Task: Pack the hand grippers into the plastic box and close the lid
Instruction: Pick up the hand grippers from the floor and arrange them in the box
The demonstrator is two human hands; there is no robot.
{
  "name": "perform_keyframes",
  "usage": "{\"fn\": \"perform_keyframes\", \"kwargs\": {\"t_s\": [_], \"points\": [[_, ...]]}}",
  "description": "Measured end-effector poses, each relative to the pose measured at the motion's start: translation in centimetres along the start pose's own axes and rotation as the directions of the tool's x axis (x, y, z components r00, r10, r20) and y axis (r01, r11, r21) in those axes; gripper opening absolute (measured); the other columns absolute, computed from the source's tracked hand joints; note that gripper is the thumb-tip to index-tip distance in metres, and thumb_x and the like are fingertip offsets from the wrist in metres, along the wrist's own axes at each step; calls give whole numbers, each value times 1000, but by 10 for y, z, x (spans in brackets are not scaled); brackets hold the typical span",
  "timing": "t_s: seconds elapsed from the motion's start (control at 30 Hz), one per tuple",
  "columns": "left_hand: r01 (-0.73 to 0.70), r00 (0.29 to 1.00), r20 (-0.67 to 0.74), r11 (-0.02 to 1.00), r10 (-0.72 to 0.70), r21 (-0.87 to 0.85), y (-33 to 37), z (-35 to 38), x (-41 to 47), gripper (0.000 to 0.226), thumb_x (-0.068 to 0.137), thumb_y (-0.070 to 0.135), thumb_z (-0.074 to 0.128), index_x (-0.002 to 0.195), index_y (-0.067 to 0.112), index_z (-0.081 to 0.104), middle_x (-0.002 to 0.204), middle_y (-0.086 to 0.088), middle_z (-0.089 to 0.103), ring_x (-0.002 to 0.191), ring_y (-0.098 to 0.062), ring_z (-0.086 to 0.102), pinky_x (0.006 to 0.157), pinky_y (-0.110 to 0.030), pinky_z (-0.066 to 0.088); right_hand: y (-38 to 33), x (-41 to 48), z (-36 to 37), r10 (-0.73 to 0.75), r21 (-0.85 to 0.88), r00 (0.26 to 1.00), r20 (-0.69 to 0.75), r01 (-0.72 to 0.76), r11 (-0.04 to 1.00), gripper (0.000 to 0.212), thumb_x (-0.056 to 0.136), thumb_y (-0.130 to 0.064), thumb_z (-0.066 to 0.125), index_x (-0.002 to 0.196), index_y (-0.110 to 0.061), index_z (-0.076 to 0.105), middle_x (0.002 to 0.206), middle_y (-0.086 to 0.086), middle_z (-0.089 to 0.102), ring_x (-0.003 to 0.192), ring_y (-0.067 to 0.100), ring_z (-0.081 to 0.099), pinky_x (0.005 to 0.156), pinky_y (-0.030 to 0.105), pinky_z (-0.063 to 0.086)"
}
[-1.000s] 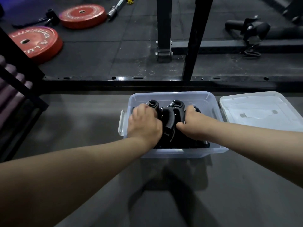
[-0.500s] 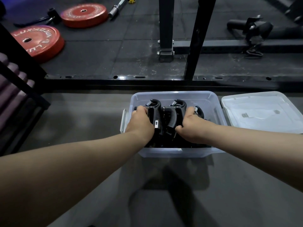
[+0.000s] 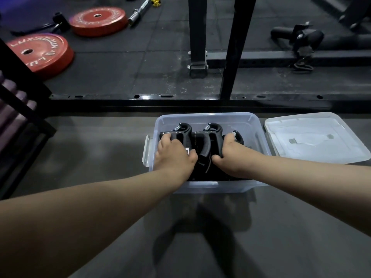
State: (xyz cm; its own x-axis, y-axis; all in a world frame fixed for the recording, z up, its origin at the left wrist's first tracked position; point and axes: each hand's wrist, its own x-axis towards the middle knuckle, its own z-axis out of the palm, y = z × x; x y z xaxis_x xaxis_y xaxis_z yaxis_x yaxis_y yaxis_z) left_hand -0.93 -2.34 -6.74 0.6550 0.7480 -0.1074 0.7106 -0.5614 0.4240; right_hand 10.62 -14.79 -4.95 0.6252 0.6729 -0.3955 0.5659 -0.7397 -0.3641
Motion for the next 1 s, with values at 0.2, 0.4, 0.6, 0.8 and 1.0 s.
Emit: {"fn": "perform_keyframes", "kwargs": {"t_s": [0.2, 0.4, 0.6, 0.8, 1.0], "points": [[36, 999, -23, 999, -36, 14, -1, 3, 1, 48, 84, 50, 52, 112, 12, 60, 146, -3, 31, 134, -23, 33, 110, -36, 29, 0, -4, -6, 19, -36, 998, -65, -22, 999, 44, 92, -45, 42, 117, -9, 37, 122, 13, 49, 104, 33, 55, 84, 41, 44], [-63, 998, -27, 998, 63, 5, 2, 10, 3, 47, 91, 51, 39, 128, 21, 47, 146, -4, 30, 137, -24, 27, 115, -40, 21, 6, 1, 1, -109, -80, 980, -167, 97, 992, 40, 95, -44, 41, 121, -13, 43, 123, 12, 42, 117, 35, 43, 97, 47, 39], [-380, 922, 53, 875, 383, 299, -19, 16, -15, 84, 77, 75, 22, 148, 32, 29, 159, -5, 3, 149, -20, 0, 118, -55, 0, 14, -12, 21, -145, -43, 979, -144, 140, 989, 71, 94, -51, 45, 150, -18, 18, 142, 13, 34, 127, 37, 41, 107, 48, 34], [-686, 684, -67, 672, 726, 279, -27, 21, -19, 54, 84, 57, 49, 117, 17, 62, 150, -17, 36, 143, -32, 28, 110, -63, 23, 19, -11, 19, -160, 9, 979, -126, 162, 987, 74, 90, -43, 51, 149, -17, 15, 142, 12, 31, 129, 34, 38, 109, 46, 34], [-894, 358, 64, 322, 932, 312, -36, 19, -20, 41, 97, 47, 48, 80, 13, 63, 145, -22, 43, 142, -33, 32, 112, -53, 29, 17, -9, 15, -147, 36, 984, -96, 151, 988, 65, 94, -42, 49, 147, -19, 19, 145, 12, 29, 131, 34, 37, 109, 48, 34]]}}
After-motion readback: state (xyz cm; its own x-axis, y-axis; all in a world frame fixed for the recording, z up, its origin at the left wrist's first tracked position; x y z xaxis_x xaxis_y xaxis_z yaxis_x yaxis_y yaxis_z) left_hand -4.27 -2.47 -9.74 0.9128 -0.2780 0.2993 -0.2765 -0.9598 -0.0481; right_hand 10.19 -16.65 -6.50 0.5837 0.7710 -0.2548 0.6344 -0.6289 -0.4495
